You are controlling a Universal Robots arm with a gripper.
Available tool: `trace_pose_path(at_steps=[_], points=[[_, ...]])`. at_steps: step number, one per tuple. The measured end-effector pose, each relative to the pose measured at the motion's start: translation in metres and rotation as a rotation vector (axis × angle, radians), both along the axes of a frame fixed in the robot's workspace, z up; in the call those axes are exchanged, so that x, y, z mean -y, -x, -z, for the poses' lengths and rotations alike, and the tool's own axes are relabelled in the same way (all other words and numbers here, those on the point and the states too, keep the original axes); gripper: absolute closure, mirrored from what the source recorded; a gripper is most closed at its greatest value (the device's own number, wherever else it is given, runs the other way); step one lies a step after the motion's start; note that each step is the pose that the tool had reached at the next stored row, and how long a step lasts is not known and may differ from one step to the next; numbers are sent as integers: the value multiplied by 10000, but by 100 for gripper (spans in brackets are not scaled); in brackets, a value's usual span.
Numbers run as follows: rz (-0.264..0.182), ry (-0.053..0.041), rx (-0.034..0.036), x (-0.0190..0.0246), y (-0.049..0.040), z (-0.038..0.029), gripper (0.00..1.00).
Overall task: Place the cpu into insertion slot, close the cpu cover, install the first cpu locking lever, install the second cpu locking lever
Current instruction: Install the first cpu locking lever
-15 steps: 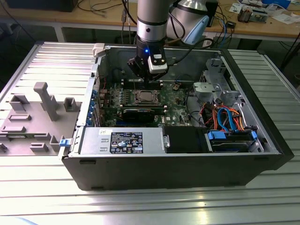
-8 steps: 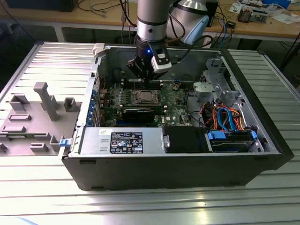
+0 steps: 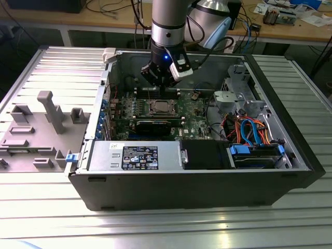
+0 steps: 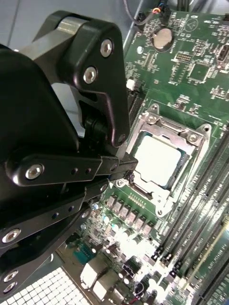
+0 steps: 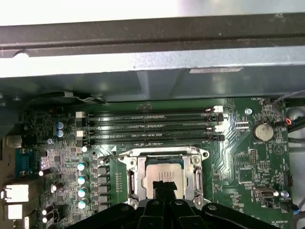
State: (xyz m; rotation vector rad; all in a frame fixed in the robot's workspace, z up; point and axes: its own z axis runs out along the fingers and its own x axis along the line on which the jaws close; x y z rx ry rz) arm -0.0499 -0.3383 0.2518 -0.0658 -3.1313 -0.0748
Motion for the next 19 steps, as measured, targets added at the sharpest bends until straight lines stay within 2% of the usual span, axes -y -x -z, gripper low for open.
trace_pose_path(at_steps=[6, 11, 19], points=[[-3, 0, 0, 1, 3, 0, 89], [-2, -3, 72, 0, 20, 0, 89], [-3, -2, 78, 0, 21, 0, 89]])
